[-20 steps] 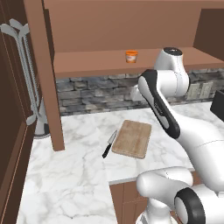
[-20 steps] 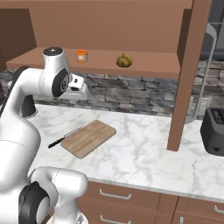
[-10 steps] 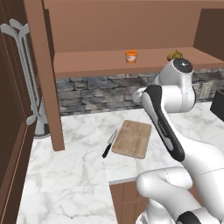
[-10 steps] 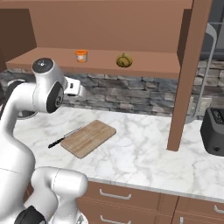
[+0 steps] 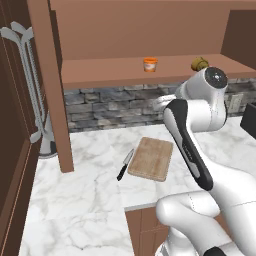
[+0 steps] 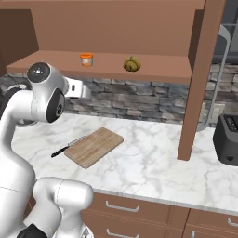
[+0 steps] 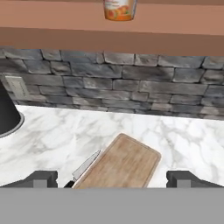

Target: Pick the bread, place it on the cutting board, pick the jam, place it on the counter, and close the cabinet.

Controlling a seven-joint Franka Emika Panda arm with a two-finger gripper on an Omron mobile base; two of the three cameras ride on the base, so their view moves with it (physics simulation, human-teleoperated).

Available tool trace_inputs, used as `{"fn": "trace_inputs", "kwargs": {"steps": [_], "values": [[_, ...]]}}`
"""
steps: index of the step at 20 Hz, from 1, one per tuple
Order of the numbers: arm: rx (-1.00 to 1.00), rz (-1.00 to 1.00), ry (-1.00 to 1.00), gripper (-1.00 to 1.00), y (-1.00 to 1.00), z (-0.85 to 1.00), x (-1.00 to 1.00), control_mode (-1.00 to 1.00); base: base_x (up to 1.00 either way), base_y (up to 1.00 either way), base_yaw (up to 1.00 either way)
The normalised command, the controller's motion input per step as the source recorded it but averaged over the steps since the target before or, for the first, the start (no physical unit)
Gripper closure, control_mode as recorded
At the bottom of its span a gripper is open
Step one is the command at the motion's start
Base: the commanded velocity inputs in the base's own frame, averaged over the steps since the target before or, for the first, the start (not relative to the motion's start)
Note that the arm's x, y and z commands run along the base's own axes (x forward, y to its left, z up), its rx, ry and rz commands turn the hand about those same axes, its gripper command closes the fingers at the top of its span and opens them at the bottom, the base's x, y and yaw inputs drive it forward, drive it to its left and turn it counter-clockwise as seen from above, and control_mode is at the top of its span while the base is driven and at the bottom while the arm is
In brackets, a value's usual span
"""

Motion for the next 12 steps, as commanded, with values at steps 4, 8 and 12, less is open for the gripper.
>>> {"fn": "trace_inputs", "kwargs": {"steps": [4, 8, 12], "values": [[0.0, 0.0, -0.07, -1.0, 0.0, 0.49, 0.0, -1.0, 0.0, 0.0, 0.0], [0.0, 0.0, -0.06, -1.0, 0.0, 0.48, 0.0, -1.0, 0.0, 0.0, 0.0], [0.0, 0.0, -0.05, -1.0, 0.0, 0.44, 0.0, -1.0, 0.0, 0.0, 0.0]]}}
